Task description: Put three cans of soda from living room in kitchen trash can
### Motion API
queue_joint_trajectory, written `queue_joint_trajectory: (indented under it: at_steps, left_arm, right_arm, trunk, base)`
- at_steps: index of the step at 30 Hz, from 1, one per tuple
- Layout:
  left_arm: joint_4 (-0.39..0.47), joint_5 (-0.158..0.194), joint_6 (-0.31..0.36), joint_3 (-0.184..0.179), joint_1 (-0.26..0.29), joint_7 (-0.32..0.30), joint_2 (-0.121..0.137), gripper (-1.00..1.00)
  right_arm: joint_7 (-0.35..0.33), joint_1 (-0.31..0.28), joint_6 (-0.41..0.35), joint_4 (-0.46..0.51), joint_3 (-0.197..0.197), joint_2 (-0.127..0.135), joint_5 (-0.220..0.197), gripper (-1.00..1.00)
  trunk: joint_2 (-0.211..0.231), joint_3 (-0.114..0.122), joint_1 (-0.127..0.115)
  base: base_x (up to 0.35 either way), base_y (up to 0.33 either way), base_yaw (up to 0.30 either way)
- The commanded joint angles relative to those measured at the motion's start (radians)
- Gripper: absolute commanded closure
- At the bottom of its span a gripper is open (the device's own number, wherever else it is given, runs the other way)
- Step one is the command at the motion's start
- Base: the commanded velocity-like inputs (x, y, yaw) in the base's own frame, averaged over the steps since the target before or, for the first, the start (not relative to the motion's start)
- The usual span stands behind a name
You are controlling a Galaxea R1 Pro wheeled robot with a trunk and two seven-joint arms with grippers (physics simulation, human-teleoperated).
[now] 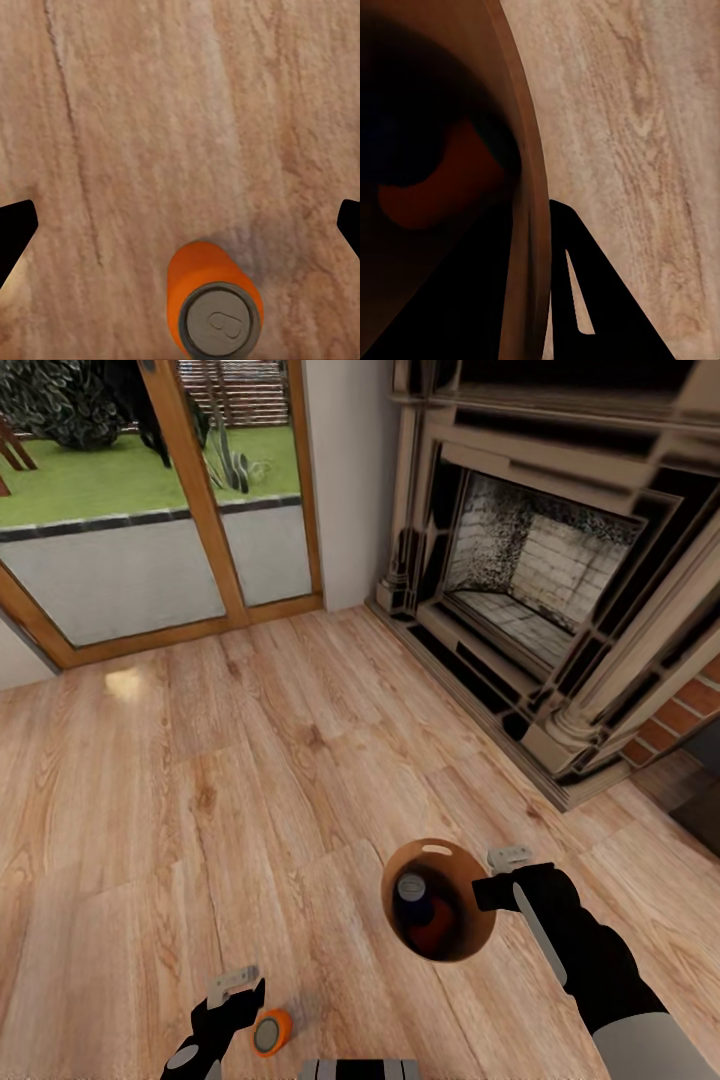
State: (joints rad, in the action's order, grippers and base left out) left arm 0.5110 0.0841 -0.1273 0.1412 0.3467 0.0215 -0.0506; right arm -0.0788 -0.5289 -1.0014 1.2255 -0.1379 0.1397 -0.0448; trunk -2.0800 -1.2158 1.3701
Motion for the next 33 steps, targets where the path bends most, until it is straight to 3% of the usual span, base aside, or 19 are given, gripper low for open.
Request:
queue_joint_trajectory:
  at_steps: [1, 8, 19, 33]
  left_arm:
    - [0.0, 0.0, 0.0, 0.0, 0.0, 0.0, 0.0, -1.0]
    - [0.0, 0.0, 0.0, 0.0, 0.0, 0.0, -0.001, -1.0]
    - [0.0, -0.001, 0.0, 0.0, 0.0, 0.0, -0.006, -1.0]
    - [0.003, -0.001, 0.0, -0.012, 0.0, 0.0, -0.006, -1.0]
  right_arm:
    - [-0.006, 0.0, 0.0, 0.0, 0.0, 0.0, -0.018, 1.0]
    - [-0.006, -0.001, 0.0, 0.0, 0.0, 0.0, -0.018, 1.0]
    - [-0.006, -0.001, 0.0, 0.0, 0.0, 0.0, -0.018, 1.0]
    - [-0.006, -0.001, 0.0, 0.0, -0.001, -0.001, -0.018, 1.0]
  trunk:
    - [0.0, -0.001, 0.0]
    - [0.0, -0.003, 0.0]
    - [0.0, -0.004, 0.0]
    - [0.0, -0.004, 0.0]
  base:
    - [0.0, 0.0, 0.0]
    - [0.0, -0.016, 0.0]
    - [0.0, -0.174, 0.0]
    - [0.0, -0.008, 0.0]
